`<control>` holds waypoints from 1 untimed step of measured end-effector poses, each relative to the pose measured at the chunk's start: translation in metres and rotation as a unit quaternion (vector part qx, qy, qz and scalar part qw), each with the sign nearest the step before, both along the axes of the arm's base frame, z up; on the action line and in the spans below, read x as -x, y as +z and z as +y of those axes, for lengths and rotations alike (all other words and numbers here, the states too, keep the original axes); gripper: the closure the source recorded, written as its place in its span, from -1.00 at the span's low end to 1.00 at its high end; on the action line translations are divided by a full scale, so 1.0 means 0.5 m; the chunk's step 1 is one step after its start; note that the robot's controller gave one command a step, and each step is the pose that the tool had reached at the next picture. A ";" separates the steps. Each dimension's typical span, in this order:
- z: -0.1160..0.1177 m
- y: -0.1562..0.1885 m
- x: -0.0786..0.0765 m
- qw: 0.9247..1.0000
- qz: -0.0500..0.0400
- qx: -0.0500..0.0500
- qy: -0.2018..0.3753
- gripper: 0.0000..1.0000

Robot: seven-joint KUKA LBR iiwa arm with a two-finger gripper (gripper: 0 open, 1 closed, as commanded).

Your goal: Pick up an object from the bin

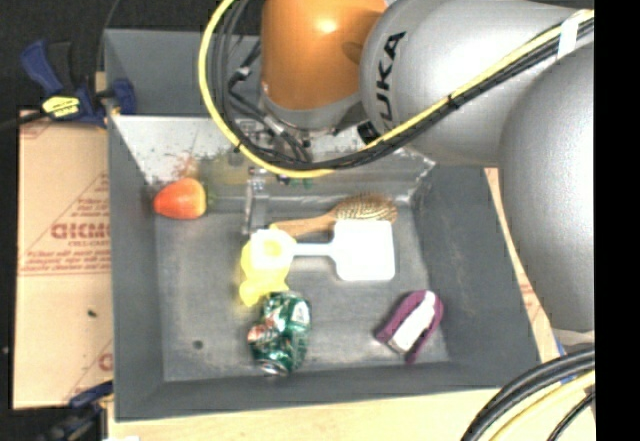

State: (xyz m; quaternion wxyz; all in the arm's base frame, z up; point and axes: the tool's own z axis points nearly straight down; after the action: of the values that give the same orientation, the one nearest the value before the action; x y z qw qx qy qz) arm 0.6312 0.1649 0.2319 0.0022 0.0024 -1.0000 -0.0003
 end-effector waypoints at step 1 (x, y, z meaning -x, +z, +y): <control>-0.002 0.010 -0.003 1.000 -0.004 -0.001 -0.002 -1.00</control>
Offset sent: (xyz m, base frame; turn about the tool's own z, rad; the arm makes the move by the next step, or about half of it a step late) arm -0.0074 -0.0690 -0.1619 -0.5368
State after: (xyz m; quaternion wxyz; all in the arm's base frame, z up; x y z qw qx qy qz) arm 0.6330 0.1640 0.2369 -0.0020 0.0001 -1.0000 -0.0010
